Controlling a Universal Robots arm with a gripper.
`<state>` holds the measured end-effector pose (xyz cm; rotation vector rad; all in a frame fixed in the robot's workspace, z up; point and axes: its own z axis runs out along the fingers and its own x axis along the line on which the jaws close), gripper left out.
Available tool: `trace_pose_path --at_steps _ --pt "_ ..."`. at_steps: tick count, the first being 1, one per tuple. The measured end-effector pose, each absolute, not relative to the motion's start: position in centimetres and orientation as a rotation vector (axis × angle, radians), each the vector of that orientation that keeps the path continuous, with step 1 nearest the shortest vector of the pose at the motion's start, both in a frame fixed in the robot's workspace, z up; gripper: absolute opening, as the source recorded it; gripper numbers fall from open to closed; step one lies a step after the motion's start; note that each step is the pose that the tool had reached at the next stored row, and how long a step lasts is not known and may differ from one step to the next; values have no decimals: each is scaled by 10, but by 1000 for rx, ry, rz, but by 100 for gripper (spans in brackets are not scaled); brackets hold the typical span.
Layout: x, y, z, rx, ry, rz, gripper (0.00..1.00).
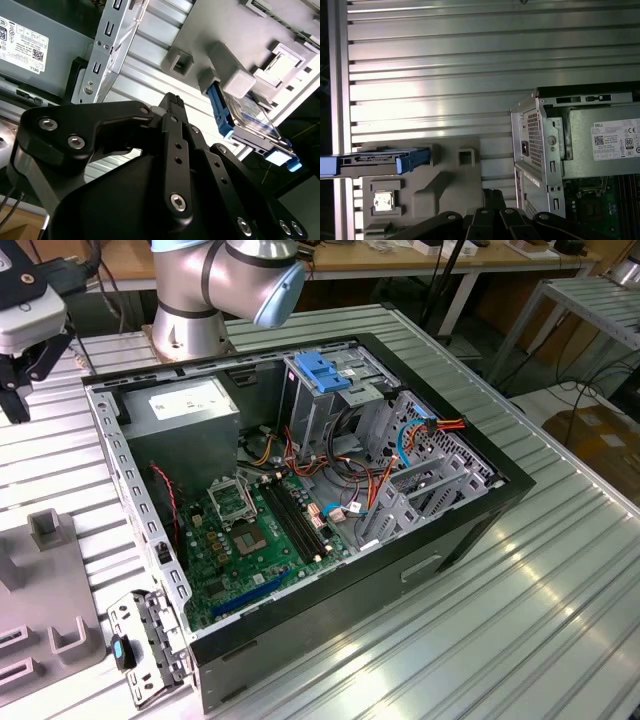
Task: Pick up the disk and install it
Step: 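Reach for the disk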
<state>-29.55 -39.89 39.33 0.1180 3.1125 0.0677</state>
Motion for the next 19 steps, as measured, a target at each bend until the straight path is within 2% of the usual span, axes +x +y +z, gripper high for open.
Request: trace_pose_path --at_steps 19 --pt "-312 -399 393 118 3112 68 11"
